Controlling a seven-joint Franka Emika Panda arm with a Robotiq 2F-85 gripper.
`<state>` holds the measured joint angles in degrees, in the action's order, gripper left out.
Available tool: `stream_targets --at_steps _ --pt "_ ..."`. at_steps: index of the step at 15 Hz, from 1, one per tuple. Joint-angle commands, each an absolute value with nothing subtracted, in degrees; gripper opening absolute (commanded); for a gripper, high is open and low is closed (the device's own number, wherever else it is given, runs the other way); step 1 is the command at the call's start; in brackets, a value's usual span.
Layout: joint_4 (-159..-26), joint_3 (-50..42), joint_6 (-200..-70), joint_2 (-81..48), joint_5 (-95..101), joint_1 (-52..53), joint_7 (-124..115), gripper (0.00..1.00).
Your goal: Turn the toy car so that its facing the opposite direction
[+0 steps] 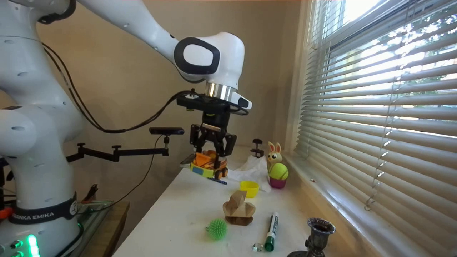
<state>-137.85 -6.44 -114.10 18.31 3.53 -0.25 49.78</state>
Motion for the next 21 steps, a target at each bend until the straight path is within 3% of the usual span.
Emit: stream_targets --at_steps 1,11,12,15,16,21 --pt "-138.05 -3.78 -118.65 18.07 4.87 -0.55 36.75 0.45" --pt "-137.31 -0.28 -119.10 17.08 -0.25 0.73 6.42 0.45" --pt "-137.82 -0.66 -119.81 16.71 1.91 0.63 9.51 0.70" --pt "-137.81 -0.48 -119.81 16.71 1.48 0.67 7.51 0.70" --pt "-137.81 -0.47 -119.81 16.71 1.47 0.66 7.31 0.45" --pt "-137.17 2.13 -122.02 16.63 2.47 -1.10 -12.44 0.45"
